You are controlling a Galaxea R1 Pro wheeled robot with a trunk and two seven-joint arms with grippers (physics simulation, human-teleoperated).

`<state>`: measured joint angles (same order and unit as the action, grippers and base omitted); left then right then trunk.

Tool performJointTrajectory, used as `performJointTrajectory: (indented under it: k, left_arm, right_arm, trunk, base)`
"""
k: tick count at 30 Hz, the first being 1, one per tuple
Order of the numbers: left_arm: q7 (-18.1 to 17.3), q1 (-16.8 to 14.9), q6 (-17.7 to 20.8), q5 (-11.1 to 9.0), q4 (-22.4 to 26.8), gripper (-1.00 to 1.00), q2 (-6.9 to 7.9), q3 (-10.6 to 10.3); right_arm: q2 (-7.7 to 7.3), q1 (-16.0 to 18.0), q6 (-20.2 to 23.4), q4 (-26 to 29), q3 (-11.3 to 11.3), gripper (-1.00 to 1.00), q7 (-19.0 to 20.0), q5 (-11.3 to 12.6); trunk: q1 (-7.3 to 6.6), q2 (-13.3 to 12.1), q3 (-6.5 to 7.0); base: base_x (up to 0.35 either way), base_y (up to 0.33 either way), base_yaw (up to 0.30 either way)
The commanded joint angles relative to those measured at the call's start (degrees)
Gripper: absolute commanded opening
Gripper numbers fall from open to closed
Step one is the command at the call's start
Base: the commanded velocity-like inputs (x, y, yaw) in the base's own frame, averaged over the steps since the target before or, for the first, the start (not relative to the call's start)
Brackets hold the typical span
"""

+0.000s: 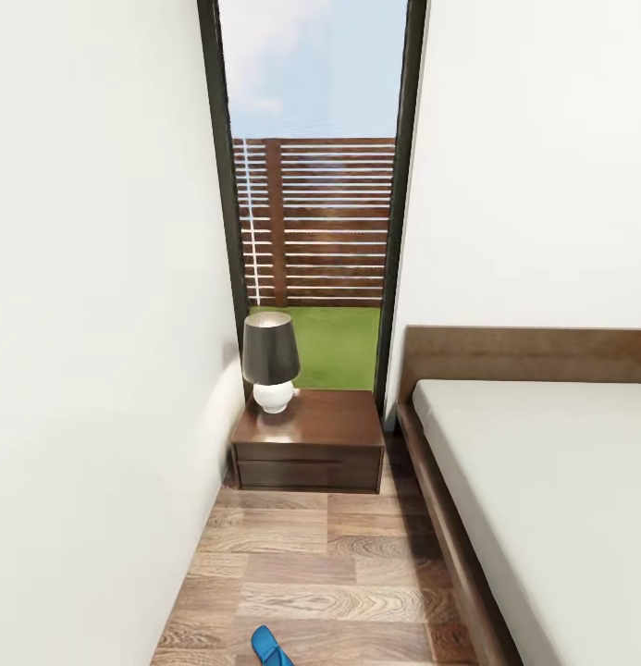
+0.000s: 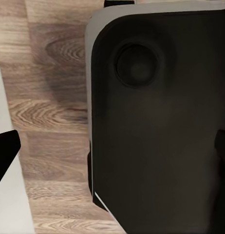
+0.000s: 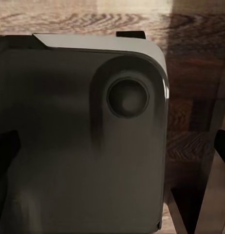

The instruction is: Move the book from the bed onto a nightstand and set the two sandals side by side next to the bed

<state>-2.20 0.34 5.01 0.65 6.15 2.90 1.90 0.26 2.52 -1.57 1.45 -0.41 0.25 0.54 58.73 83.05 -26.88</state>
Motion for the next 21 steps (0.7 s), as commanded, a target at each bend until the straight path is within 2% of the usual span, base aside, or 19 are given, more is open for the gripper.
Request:
performJointTrajectory:
  k: [1, 8, 13, 21]
  left_arm:
    - [-0.2, 0.0, 0.4, 0.1, 0.2, 1.0, 0.01, 0.7]
    - [-0.2, 0.0, 0.4, 0.1, 0.6, 1.0, 0.04, 4.8]
    - [-0.2, 0.0, 0.4, 0.0, 1.5, 1.0, 0.03, 6.2]
    - [-0.3, 0.0, 0.4, -0.2, 3.5, 1.0, -0.11, 8.9]
  right_arm:
    - [0.0, 0.0, -0.2, 0.3, 0.0, 1.0, 0.0, 0.1]
    - [0.07, 0.0, 0.1, 3.1, -0.1, 1.0, -1.0, 0.2]
    - [0.08, 0.1, 1.2, 5.7, -0.2, 1.0, -2.5, 0.3]
    - [0.14, 0.2, 8.4, 12.3, -0.2, 1.0, -3.5, 0.4]
  trunk:
    - [0.0, 0.0, -0.05]
    - [0.0, 0.0, -0.05]
    - [0.0, 0.0, -0.05]
    - [0.0, 0.0, -0.05]
  base:
    - [0.0, 0.0, 0.0]
    - [0.0, 0.0, 0.0]
    - [0.0, 0.0, 0.0]
    - [0.0, 0.0, 0.0]
